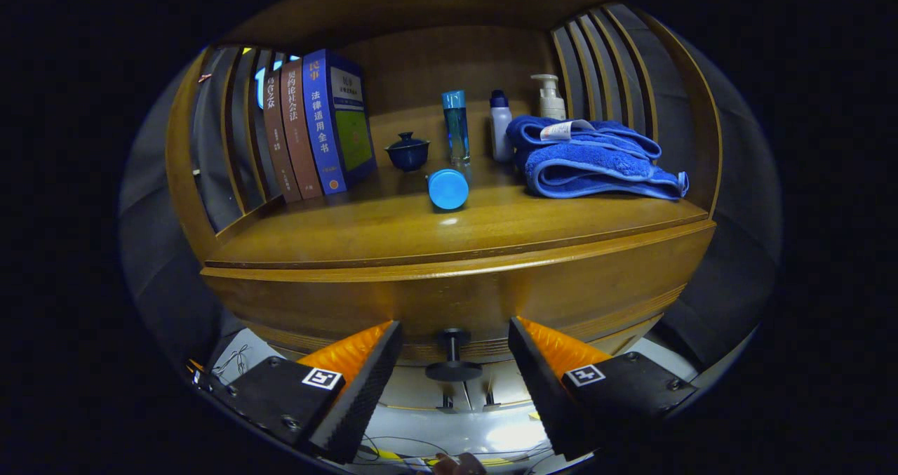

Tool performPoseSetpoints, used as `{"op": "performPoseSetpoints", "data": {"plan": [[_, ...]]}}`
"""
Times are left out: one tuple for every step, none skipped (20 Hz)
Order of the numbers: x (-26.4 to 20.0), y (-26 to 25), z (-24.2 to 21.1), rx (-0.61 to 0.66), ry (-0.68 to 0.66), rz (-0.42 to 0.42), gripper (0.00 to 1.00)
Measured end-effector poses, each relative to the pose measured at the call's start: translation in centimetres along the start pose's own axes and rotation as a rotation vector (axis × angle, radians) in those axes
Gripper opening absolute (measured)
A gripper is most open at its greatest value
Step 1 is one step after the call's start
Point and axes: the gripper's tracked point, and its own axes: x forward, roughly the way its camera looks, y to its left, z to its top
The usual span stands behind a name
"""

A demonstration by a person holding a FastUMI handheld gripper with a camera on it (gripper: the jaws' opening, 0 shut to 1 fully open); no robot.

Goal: Pull open the drawer, take out the items inside it, and place them on the countertop above the cabinet.

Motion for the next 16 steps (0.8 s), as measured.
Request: {"op": "performPoseSetpoints", "data": {"plan": [[-0.2, 0.0, 0.5, 0.003, -0.013, -0.004, 1.0], [-0.4, 0.0, 0.9, 0.002, -0.026, -0.009, 1.0], [-0.9, 0.1, 1.2, -0.003, -0.034, -0.009, 1.0], [-1.4, 0.4, 1.6, -0.007, -0.042, -0.001, 1.0], [-2.0, 0.7, 2.1, -0.014, -0.05, 0.005, 1.0], [-2.8, 1.0, 2.7, -0.022, -0.062, 0.014, 1.0], [-3.7, 1.2, 3.5, -0.031, -0.08, 0.021, 1.0], [-4.7, 1.6, 4.5, -0.042, -0.103, 0.027, 1.0], [-5.7, 1.8, 5.6, -0.052, -0.131, 0.037, 1.0], [-6.9, 2.2, 7.0, -0.06, -0.163, 0.046, 1.0], [-8.2, 2.5, 8.4, -0.065, -0.198, 0.054, 1.0], [-9.5, 2.9, 9.9, -0.068, -0.238, 0.063, 1.0], [-11.1, 3.1, 11.4, -0.073, -0.277, 0.072, 1.0], [-12.8, 3.4, 13.1, -0.082, -0.321, 0.079, 1.0], [-14.5, 3.7, 14.4, -0.094, -0.363, 0.085, 1.0], [-16.3, 4.0, 15.7, -0.109, -0.402, 0.096, 0.99]]}}
